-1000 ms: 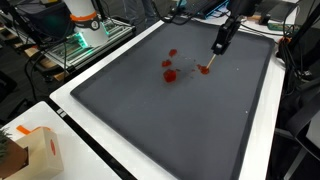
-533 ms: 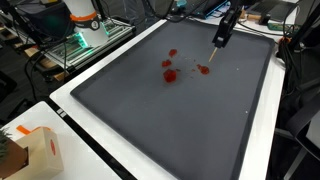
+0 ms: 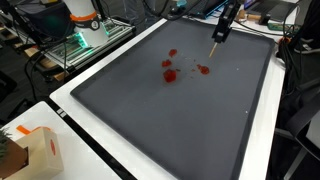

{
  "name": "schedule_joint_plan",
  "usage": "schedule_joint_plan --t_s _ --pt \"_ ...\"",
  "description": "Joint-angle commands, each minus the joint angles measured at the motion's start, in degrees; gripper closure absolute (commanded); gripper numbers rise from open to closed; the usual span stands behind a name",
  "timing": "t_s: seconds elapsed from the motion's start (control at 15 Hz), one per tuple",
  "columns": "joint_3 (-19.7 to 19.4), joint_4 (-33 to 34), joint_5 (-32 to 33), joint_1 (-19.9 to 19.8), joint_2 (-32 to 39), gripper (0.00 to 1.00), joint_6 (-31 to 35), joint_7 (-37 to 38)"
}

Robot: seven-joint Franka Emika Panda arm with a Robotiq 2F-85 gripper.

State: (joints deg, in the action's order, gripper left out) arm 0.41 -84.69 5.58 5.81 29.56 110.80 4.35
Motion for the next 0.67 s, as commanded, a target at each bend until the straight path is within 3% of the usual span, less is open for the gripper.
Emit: schedule_joint_plan --t_s 0.0,0.27,0.33,0.6 --pt "0.2 0.2 0.1 -0.1 0.1 0.87 -0.2 0.1" --pt "0.2 0.2 0.1 -0.1 0.1 0.87 -0.2 0.1" --pt "0.2 0.2 0.1 -0.1 0.1 0.97 -0.2 0.1" --pt "1.1 -3.1 -2.1 -2.6 -1.0 0.97 0.8 -5.6"
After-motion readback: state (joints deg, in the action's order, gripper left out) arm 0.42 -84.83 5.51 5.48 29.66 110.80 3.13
